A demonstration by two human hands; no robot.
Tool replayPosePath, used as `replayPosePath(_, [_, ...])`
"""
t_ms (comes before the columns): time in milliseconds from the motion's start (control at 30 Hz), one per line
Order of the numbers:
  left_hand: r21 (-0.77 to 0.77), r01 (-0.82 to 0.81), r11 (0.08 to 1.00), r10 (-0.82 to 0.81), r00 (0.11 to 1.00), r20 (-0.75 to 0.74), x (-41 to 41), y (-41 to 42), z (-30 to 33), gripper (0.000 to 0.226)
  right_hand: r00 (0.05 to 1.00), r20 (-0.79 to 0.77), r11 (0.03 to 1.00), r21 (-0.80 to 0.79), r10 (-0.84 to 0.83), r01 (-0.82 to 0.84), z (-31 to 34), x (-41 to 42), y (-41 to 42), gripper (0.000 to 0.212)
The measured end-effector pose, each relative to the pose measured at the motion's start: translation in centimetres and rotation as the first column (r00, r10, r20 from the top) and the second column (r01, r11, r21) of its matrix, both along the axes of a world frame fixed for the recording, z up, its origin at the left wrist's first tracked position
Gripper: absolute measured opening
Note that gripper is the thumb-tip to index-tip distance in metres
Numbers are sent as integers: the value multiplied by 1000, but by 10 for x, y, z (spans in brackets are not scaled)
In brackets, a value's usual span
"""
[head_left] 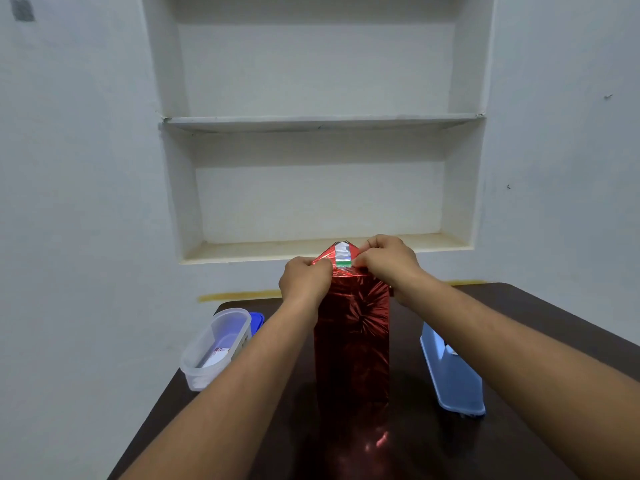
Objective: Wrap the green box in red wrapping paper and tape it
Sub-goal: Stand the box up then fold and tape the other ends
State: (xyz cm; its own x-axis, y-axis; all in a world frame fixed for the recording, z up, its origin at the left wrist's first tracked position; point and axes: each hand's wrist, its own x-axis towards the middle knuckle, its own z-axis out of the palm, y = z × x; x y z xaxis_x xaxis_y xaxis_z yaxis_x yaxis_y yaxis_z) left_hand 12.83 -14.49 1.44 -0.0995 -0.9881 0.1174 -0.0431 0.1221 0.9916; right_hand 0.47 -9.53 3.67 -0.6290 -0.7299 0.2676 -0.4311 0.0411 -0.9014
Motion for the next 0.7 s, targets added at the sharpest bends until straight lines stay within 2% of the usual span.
replayPosePath(167, [186, 59, 981, -28, 985, -170, -1, -2, 7, 19, 959, -263, 994, 12, -105, 112, 1, 14, 6, 24])
replayPosePath(200, [205, 63, 977, -21, 979, -201, -1, -2, 8, 19, 921, -366, 990, -17, -138, 141, 1, 18, 10, 27])
replayPosePath(267, [219, 64, 974, -8, 968, -250, 1, -1, 9, 17, 765, -620, 983, -68, -177, 173, 1, 26, 18, 29])
replayPosePath(300, [224, 62, 973, 0, 963, -269, 2, 0, 8, 16, 685, -709, 983, -68, -168, 171, 1, 31, 21, 30])
replayPosePath(333, [227, 65, 972, 3, 958, -287, 4, 1, 8, 14, 644, -750, 985, -55, -151, 166, 0, 36, 24, 31])
replayPosePath(467, [248, 69, 966, 27, 930, -366, 5, 6, 7, 7, 650, -751, 980, 26, -112, 199, 6, 40, 29, 32])
replayPosePath(533, [234, 56, 971, 35, 930, -365, 9, 8, 7, 10, 673, -739, 976, 120, -34, 181, 12, 38, 30, 32])
replayPosePath(633, [153, 19, 988, 21, 967, -253, 17, 6, 2, 22, 792, -575, 943, 331, 205, -3, 25, 38, 31, 34])
replayPosePath(700, [80, 0, 997, 12, 989, -144, 23, 9, 1, 20, 809, -459, 879, 456, 368, -142, 32, 40, 35, 51])
